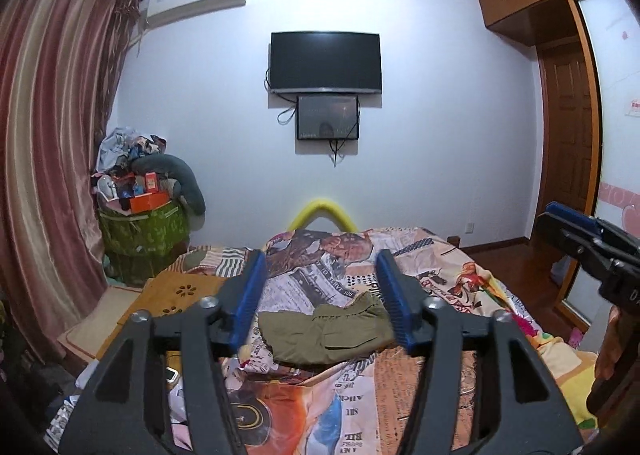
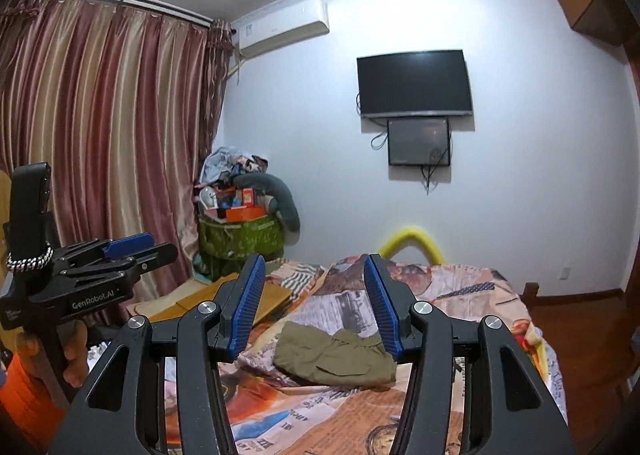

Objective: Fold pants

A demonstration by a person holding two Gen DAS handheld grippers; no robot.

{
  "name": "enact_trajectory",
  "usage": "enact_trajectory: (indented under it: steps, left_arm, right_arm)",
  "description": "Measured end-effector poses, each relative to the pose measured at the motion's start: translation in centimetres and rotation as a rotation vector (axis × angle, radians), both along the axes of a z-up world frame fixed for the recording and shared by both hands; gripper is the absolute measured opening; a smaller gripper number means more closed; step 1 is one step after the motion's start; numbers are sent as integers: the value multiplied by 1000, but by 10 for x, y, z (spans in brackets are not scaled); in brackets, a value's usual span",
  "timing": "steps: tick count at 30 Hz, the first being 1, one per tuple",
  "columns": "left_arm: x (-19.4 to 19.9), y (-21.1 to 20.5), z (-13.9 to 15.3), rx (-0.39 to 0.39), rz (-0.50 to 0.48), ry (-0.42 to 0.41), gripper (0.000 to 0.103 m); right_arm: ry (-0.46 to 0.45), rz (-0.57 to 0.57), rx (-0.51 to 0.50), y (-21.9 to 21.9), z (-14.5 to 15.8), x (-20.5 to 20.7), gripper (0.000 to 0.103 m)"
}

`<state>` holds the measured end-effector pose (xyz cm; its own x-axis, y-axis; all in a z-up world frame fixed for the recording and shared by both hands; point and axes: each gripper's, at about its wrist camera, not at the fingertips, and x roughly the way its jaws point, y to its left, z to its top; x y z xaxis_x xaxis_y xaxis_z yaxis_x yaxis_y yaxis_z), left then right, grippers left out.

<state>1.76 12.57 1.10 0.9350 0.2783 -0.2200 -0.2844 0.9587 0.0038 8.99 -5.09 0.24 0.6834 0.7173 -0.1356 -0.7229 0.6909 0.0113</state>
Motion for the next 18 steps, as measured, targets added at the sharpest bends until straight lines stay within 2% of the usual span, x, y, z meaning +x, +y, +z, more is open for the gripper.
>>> enact_trajectory:
  steps: [2,4,5,6,9,10,12,14,18]
  left_arm:
    - [-9,-4,0,-10,11,-13,71]
    - [-15,-7,0,-26,-3,-16,78]
    - [-18,-7,0,-30,-6,-17,82]
    - [-20,-9,-1,-28,-1,-22,88]
    - [-23,-16,-3,4,18,-37,101]
    - [-24,-18,-4,20,25,-42,103]
    - [-26,-20,-6,36,33,-46,103]
    - [-26,-21,-9,35,29,-43,103]
    - [-25,-19,-11,25,25,-41,103]
  right_arm:
    - [3,-11,3,0,-1,-4,51]
    - [4,-25,9,-1,-2,-6,65]
    - [0,-39,13,-2,-3,-8,76]
    - [-5,-48,16,-2,-4,-11,81]
    - [4,-72,18,-5,-6,-14,84]
    - [16,-78,19,-6,-6,-14,86]
    - [26,-92,23,-7,-8,-13,98]
    - [17,-109,27,-8,-8,-16,103]
    - [13,-118,10,-7,-7,-18,103]
